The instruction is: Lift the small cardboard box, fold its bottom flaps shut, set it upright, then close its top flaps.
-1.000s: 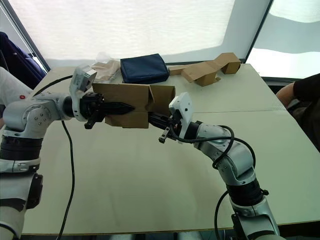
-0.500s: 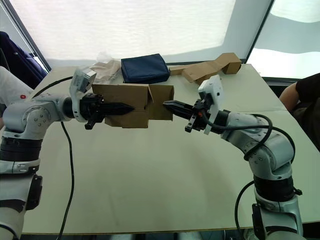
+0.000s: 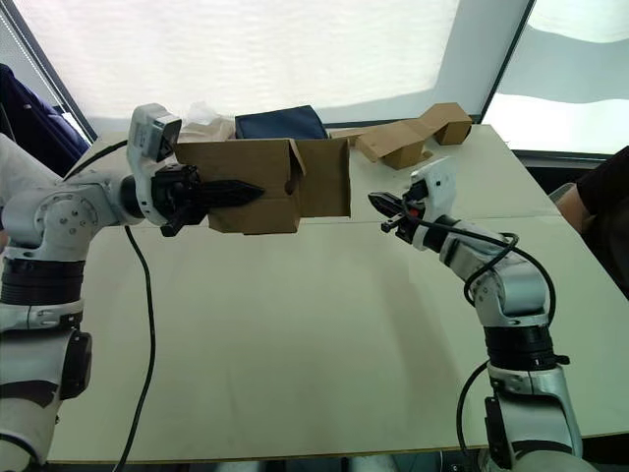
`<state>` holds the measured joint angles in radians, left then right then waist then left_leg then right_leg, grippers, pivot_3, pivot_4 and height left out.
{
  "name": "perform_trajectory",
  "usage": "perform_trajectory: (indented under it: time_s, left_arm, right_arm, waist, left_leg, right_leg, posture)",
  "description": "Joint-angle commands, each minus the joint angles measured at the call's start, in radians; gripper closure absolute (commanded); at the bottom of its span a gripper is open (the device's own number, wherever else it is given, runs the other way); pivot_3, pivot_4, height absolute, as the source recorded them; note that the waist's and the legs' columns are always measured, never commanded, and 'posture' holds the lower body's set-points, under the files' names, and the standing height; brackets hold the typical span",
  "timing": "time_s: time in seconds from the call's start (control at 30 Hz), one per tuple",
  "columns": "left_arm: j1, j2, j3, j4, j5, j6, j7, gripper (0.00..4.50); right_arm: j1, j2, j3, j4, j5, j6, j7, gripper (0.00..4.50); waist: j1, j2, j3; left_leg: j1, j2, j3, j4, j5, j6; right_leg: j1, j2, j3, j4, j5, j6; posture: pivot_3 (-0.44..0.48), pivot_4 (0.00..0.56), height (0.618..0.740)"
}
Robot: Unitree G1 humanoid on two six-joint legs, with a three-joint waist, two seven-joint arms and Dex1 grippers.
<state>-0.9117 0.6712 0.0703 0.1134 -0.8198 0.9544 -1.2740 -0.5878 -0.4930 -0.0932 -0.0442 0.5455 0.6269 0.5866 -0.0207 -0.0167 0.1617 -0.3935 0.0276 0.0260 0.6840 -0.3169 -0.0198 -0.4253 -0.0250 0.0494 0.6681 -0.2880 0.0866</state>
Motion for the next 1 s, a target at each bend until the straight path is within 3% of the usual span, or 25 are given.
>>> perform_trajectory:
  time_s: [0.03, 0.47, 0.67, 0.87, 1.0]
  left_arm:
    - [-0.02, 0.006, 0.019, -0.012, -0.013, -0.004, -0.006, 4.5]
    - [-0.02, 0.012, 0.002, 0.004, 0.007, -0.013, -0.019, 4.5]
    - [-0.021, 0.01, 0.0, 0.004, 0.007, -0.014, -0.021, 4.5]
    - [-0.014, 0.012, 0.004, -0.007, 0.003, -0.01, -0.017, 4.5]
    - [-0.009, 0.016, 0.008, -0.013, 0.001, -0.008, -0.013, 4.5]
  right_arm:
    - [-0.038, 0.063, -0.045, -0.082, 0.133, 0.009, 0.051, 4.45]
    - [0.044, 0.113, -0.149, -0.277, 0.514, 0.215, -0.002, 4.45]
    - [0.07, 0.148, -0.144, -0.293, 0.587, 0.221, -0.053, 4.45]
    - [0.08, 0.202, -0.143, -0.266, 0.66, 0.22, -0.085, 2.16]
    - [0.089, 0.225, -0.135, -0.27, 0.696, 0.22, -0.104, 2.16]
  waist:
    - [0.0, 0.0, 0.0]
    - [0.002, 0.0, 0.0]
    - [0.001, 0.0, 0.0]
    - [0.001, 0.0, 0.0]
    - [0.001, 0.0, 0.0]
  left_leg:
    - [0.0, 0.0, 0.0, 0.0, 0.0, 0.0]
    - [0.0, 0.0, 0.0, 0.0, 0.0, 0.0]
    - [0.0, 0.0, 0.0, 0.0, 0.0, 0.0]
    - [0.0, 0.0, 0.0, 0.0, 0.0, 0.0]
    - [0.0, 0.0, 0.0, 0.0, 0.0, 0.0]
  right_leg:
    - [0.0, 0.0, 0.0, 0.0, 0.0, 0.0]
    - [0.0, -0.001, 0.0, 0.0, 0.0, 0.0]
    - [0.0, -0.001, 0.0, 0.0, 0.0, 0.0]
    - [0.0, -0.001, 0.0, 0.0, 0.0, 0.0]
    - [0.0, -0.001, 0.0, 0.0, 0.0, 0.0]
  posture:
    - [0.0, 0.15, 0.74]
    - [0.0, 0.15, 0.74]
    - [0.0, 0.15, 0.74]
    - [0.0, 0.15, 0.74]
    - [0.0, 0.15, 0.74]
